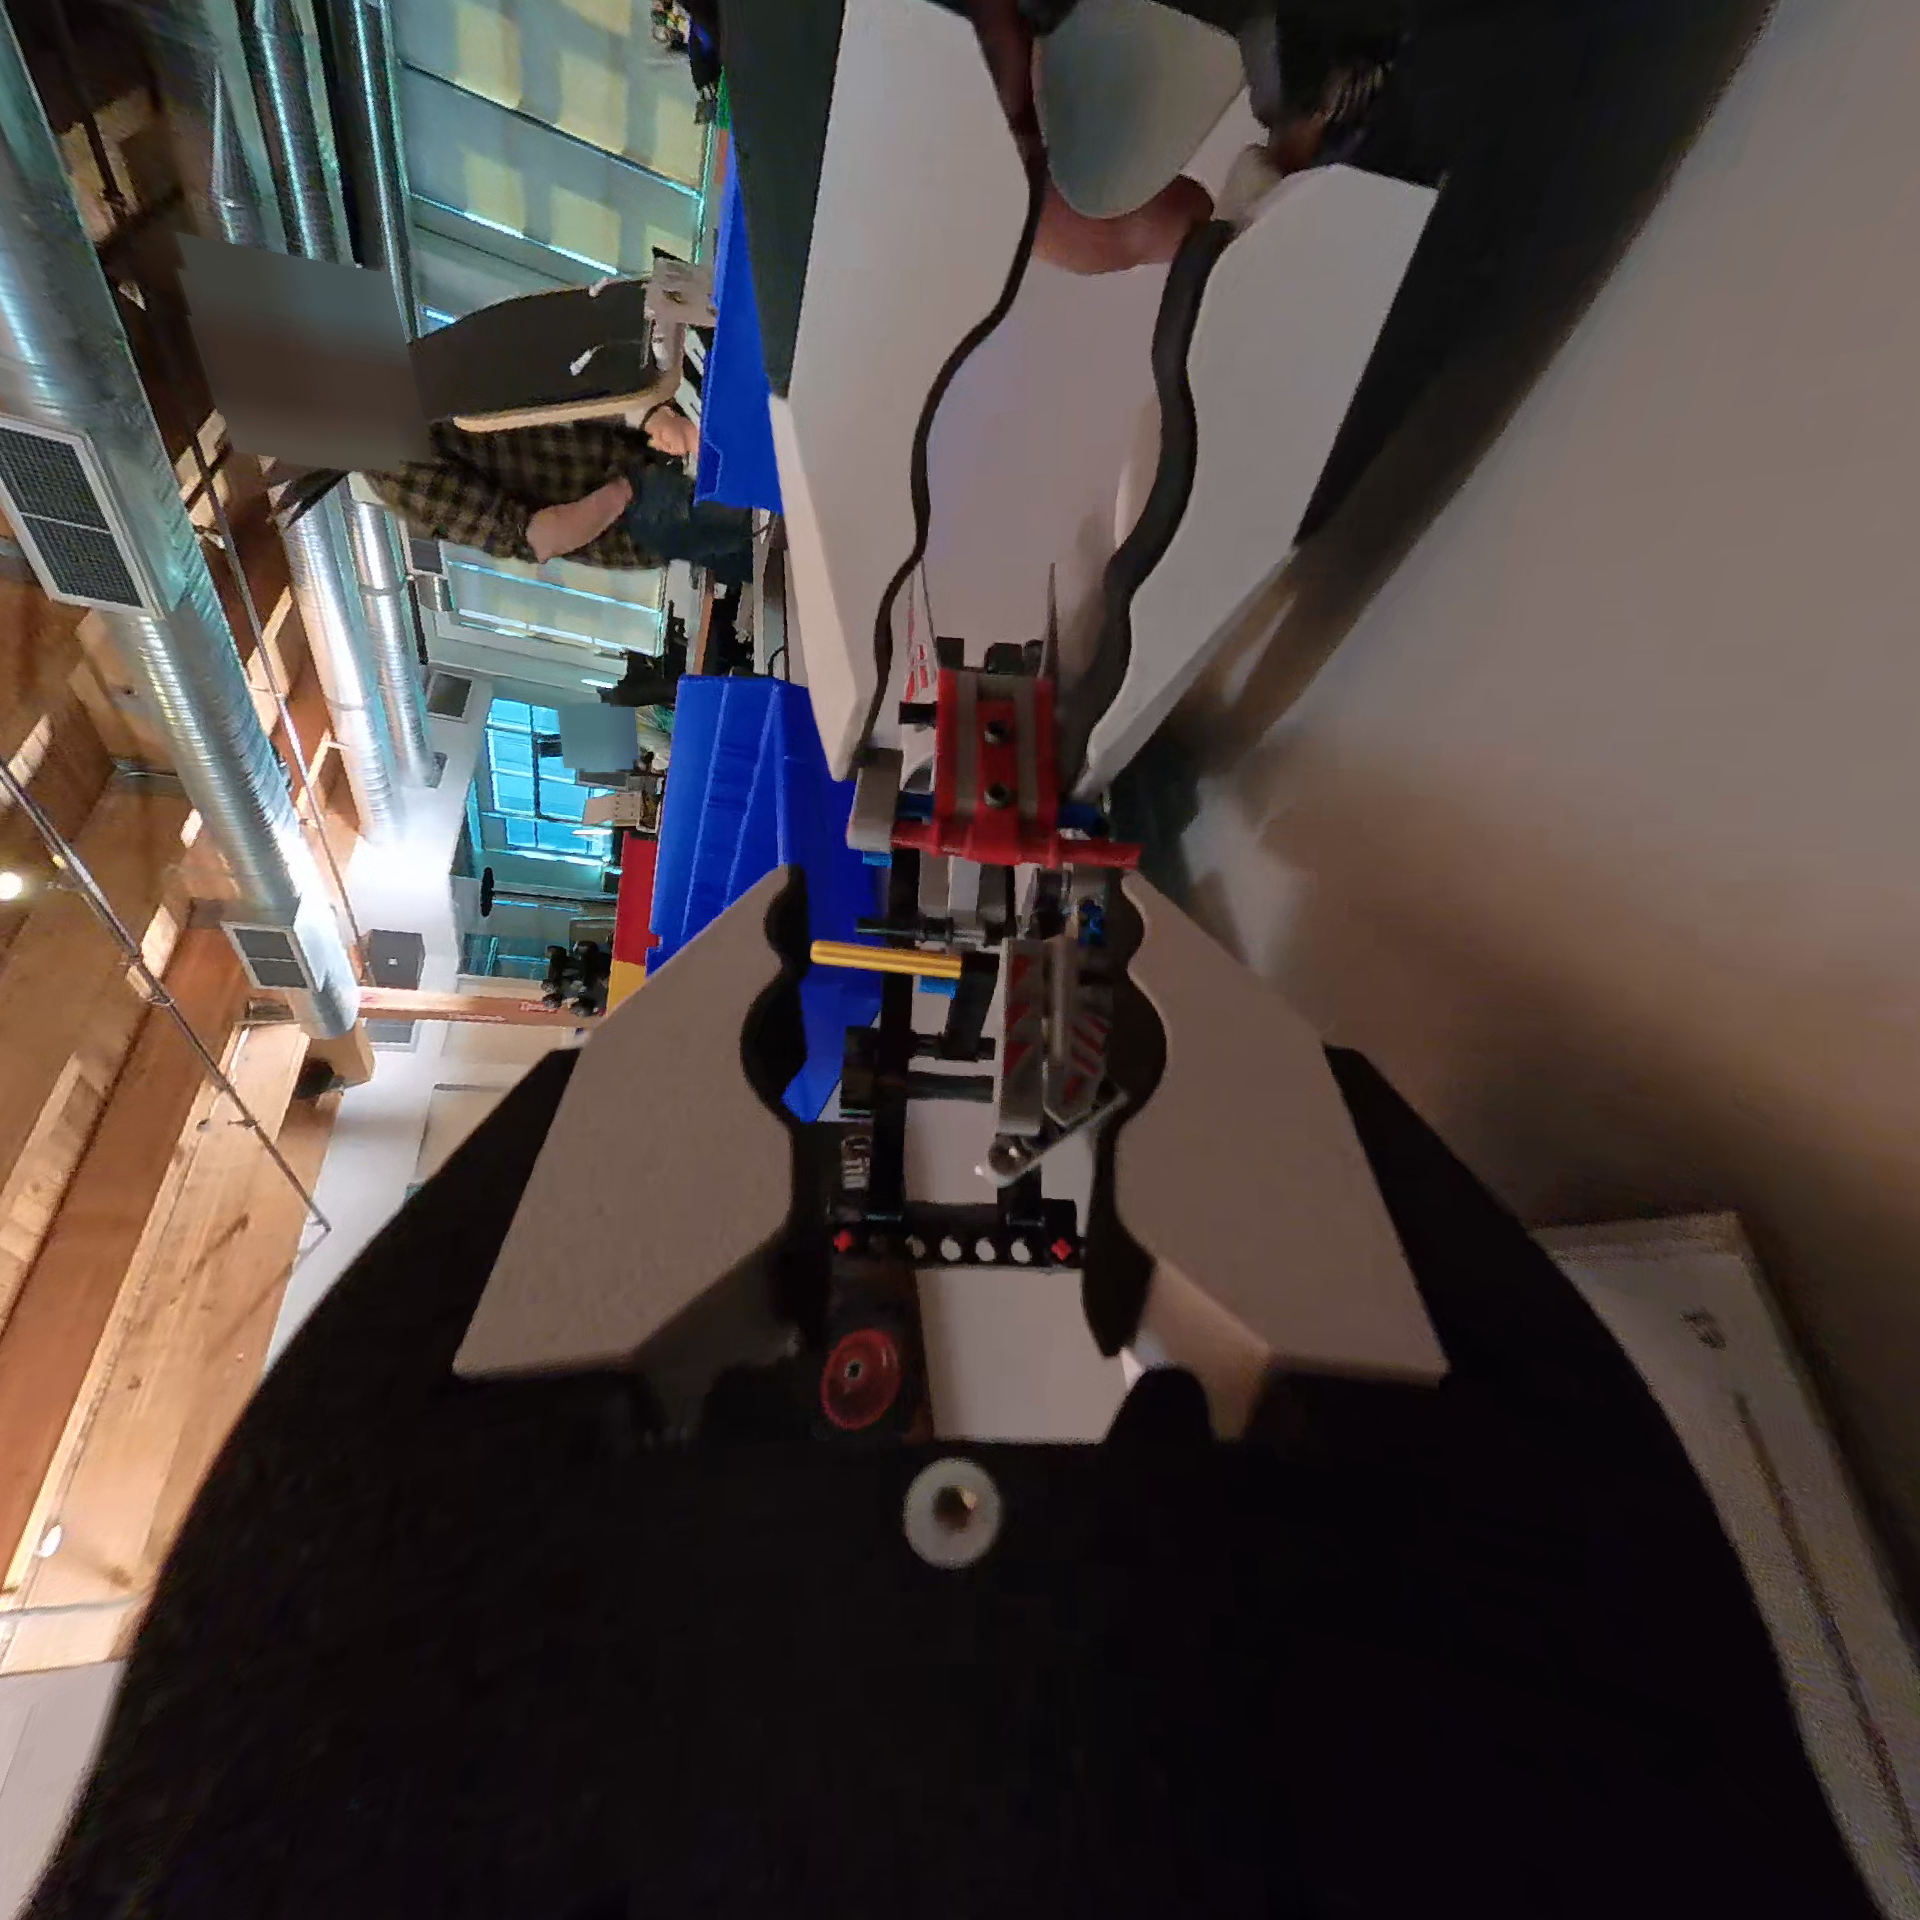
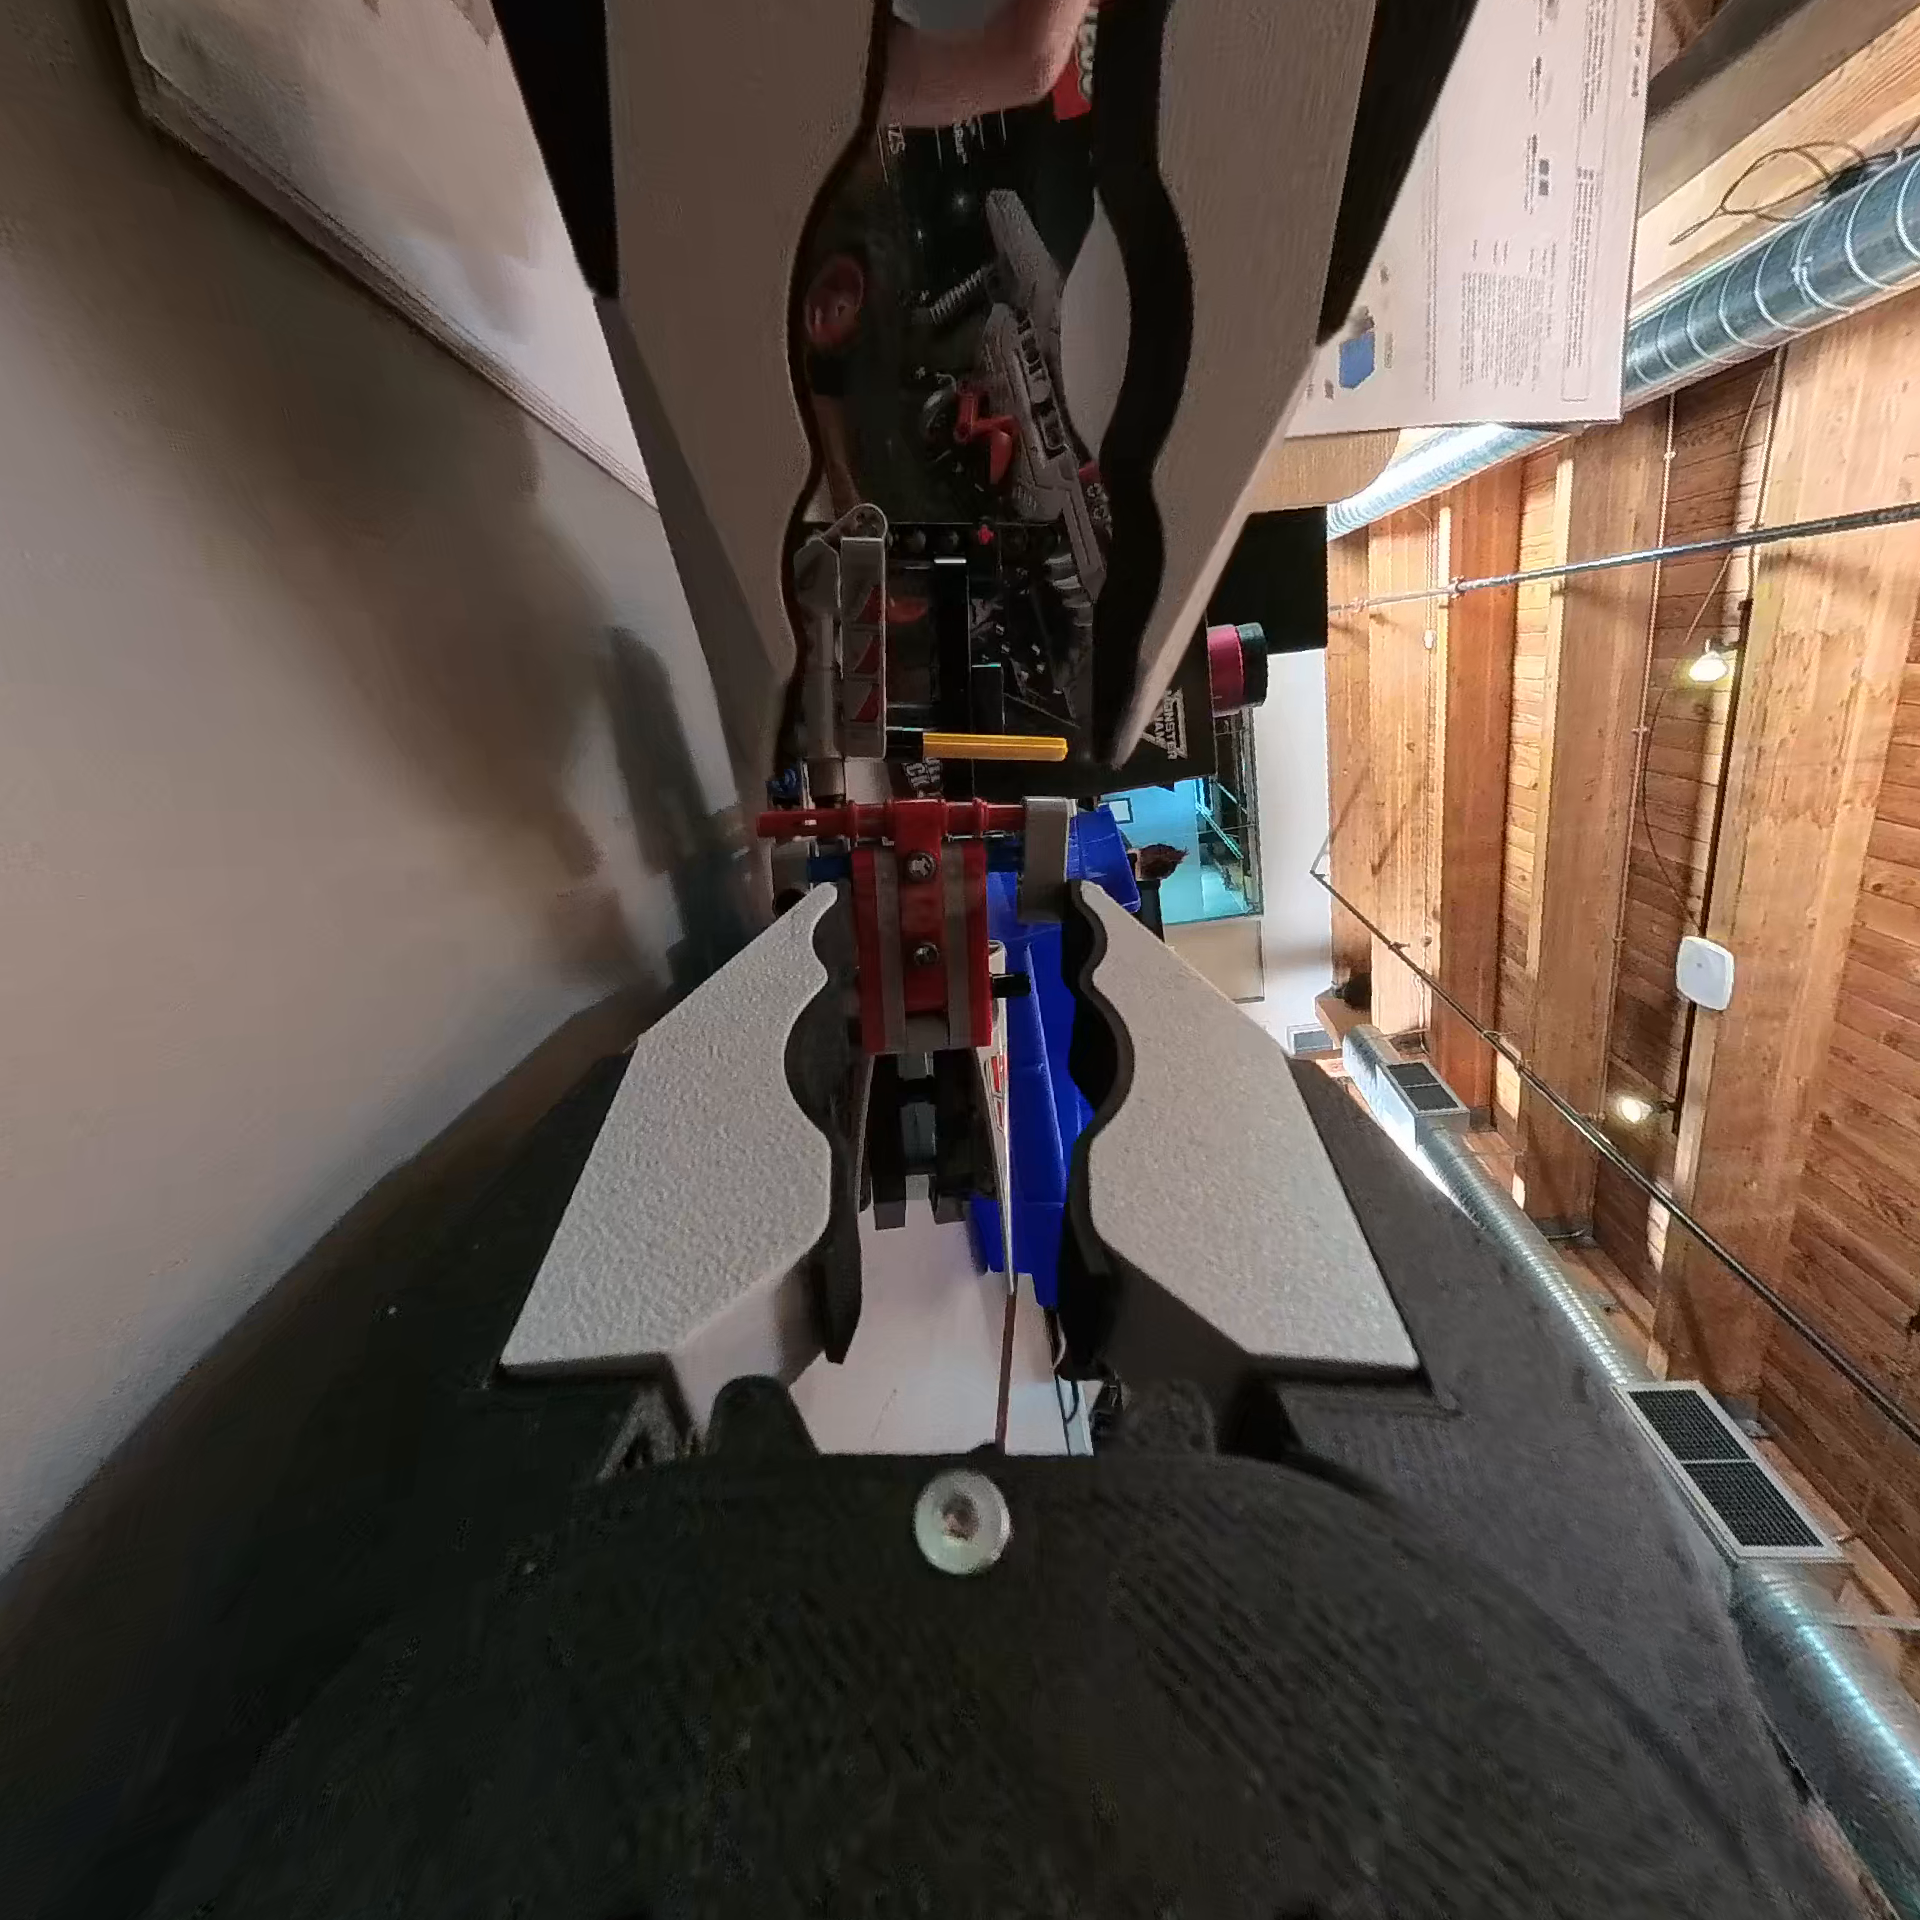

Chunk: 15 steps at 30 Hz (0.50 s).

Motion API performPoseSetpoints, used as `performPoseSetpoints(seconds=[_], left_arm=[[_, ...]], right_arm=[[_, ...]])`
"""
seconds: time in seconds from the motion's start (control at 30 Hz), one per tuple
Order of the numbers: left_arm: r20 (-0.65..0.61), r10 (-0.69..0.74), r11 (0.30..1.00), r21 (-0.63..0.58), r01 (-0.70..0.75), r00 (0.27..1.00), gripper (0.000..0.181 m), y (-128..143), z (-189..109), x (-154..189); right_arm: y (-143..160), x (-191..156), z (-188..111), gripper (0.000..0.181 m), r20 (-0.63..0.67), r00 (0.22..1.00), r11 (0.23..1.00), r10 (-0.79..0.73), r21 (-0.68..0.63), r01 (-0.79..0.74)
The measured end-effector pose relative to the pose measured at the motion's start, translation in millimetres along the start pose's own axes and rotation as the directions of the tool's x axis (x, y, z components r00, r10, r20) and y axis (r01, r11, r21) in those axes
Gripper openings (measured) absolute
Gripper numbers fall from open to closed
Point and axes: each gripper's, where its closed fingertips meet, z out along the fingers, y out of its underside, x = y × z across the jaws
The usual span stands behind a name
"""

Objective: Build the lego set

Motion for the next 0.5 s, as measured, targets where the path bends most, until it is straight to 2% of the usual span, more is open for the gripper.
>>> performPoseSetpoints(seconds=[0.2,0.27,0.37,0.5], left_arm=[[-0.016,0.020,1.000,0.011,-0.020,1.000,0.035,0,6,4],[-0.025,0.021,1.000,0.016,-0.021,0.999,0.034,0,6,5],[-0.046,0.035,0.999,0.020,-0.034,0.998,0.039,2,8,7],[-0.079,0.032,0.999,0.039,-0.029,0.996,0.058,1,6,10]], right_arm=[[2,0,3,0.038,-0.004,1.000,1.000,-0.002,-0.002,0.002],[2,0,4,0.038,-0.001,1.000,1.000,-0.002,-0.002,0.002],[2,-1,6,0.038,0.000,1.000,1.000,-0.002,-0.002,0.002],[1,0,10,0.038,-0.003,1.000,1.000,-0.003,-0.003,0.003]])
